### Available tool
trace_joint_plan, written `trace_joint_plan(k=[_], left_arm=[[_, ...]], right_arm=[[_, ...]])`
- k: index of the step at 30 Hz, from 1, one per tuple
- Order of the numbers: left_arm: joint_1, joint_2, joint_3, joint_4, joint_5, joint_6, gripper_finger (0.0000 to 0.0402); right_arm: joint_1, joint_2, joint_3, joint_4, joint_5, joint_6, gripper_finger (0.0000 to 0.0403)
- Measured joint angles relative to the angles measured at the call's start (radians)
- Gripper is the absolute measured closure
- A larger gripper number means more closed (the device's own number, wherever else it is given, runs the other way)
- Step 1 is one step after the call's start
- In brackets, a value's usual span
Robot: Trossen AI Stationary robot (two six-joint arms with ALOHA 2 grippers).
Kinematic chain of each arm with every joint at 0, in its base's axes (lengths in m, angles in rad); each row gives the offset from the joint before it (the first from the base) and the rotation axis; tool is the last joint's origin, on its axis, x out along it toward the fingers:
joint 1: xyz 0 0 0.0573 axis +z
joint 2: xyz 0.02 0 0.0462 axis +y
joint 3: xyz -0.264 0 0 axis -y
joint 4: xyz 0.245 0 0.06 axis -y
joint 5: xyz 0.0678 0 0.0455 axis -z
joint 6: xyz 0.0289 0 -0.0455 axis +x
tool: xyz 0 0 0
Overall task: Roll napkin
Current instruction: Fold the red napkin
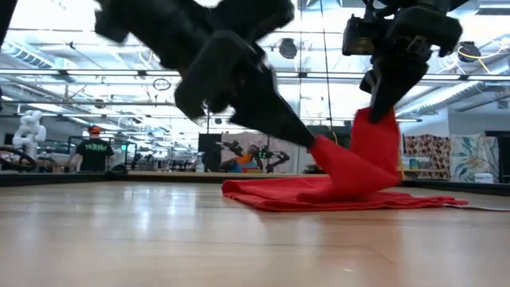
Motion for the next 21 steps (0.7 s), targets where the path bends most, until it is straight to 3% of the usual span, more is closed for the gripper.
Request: trace_joint_plan(k=[7, 14, 16, 19, 21], left_arm=[[0.009, -0.186, 0.001, -0.33, -0.318, 0.054, 0.04], [0.057, -0.334, 0.001, -0.529, -0.454, 0.049, 0.0401], [0.079, -0.351, -0.001, -0.531, -0.407, 0.001, 0.0401], [0.124, -0.348, -0.032, -0.516, -0.186, -0.123, 0.0388], [0.148, -0.322, -0.084, -0.483, -0.12, -0.181, 0.0366]], right_arm=[[-0.007, 0.0, 0.0, 0.093, 0.249, -0.086, 0.0394], [-0.049, 0.0, 0.09, 0.118, 0.357, -0.194, 0.0394], [-0.06, 0.0, 0.12, 0.112, 0.352, -0.208, 0.0394], [-0.062, -0.001, 0.148, 0.095, 0.348, -0.21, 0.0394], [-0.061, -0.001, 0.15, 0.083, 0.338, -0.21, 0.0394]])
